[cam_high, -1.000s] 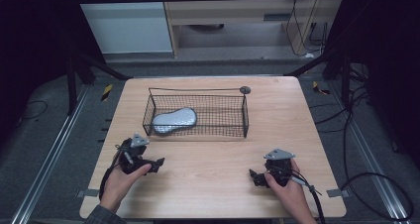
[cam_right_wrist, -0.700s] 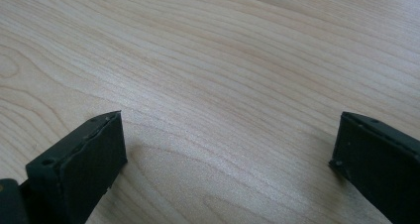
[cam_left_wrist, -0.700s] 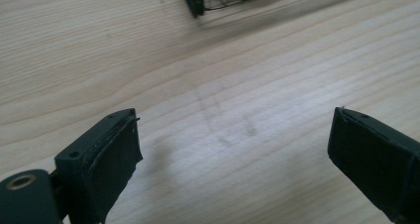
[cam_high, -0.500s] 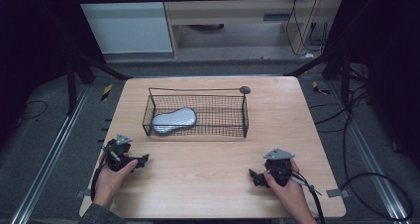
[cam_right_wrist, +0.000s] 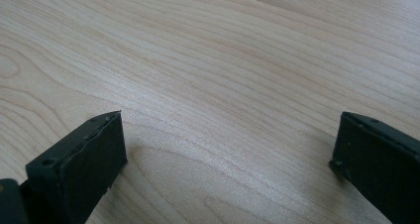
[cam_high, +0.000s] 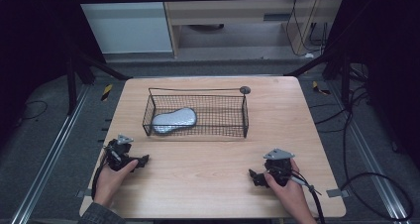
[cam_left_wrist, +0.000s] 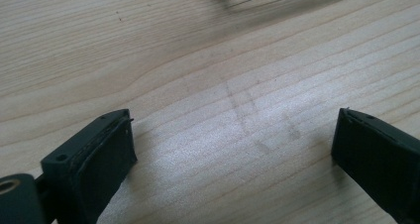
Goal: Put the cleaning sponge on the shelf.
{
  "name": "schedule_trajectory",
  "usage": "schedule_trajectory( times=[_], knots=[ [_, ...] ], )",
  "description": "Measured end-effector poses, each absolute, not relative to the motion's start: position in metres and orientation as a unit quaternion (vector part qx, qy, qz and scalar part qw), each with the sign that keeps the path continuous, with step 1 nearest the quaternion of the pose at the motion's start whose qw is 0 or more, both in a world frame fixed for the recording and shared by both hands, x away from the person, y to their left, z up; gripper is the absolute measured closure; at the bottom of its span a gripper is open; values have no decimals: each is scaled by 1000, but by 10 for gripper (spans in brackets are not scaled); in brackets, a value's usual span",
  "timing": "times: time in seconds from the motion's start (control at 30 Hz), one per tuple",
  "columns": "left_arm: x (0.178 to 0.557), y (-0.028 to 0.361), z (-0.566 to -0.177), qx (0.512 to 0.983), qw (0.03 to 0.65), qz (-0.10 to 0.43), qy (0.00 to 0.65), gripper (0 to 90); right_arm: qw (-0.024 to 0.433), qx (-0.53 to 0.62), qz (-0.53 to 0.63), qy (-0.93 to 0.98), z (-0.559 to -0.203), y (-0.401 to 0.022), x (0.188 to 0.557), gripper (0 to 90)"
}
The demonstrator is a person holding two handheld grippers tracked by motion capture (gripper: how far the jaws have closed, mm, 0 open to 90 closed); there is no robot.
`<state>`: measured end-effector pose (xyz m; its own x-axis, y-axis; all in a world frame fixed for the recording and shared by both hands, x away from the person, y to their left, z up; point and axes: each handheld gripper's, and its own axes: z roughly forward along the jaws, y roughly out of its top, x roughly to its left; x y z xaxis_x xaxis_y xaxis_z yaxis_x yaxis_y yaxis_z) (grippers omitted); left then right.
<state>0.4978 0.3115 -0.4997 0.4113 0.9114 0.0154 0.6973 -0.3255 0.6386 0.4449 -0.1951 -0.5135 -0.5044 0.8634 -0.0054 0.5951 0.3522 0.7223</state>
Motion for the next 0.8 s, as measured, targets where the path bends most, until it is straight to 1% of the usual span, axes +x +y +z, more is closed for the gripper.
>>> schedule_trajectory(
  times=[0.1, 0.2, 0.4, 0.8],
  knots=[
    [498, 311, -501, 792, 286, 193, 505, 0, 198, 457, 339, 798, -514, -195, 445, 4],
    [497, 312, -503, 791, 291, 197, 501, 0, 198, 457, 339, 798, -514, -195, 445, 4],
    [492, 315, -508, 781, 321, 212, 491, 0, 198, 457, 339, 798, -514, -195, 445, 4],
    [492, 315, -508, 781, 322, 213, 491, 0, 197, 457, 340, 798, -513, -195, 445, 4]
  ],
)
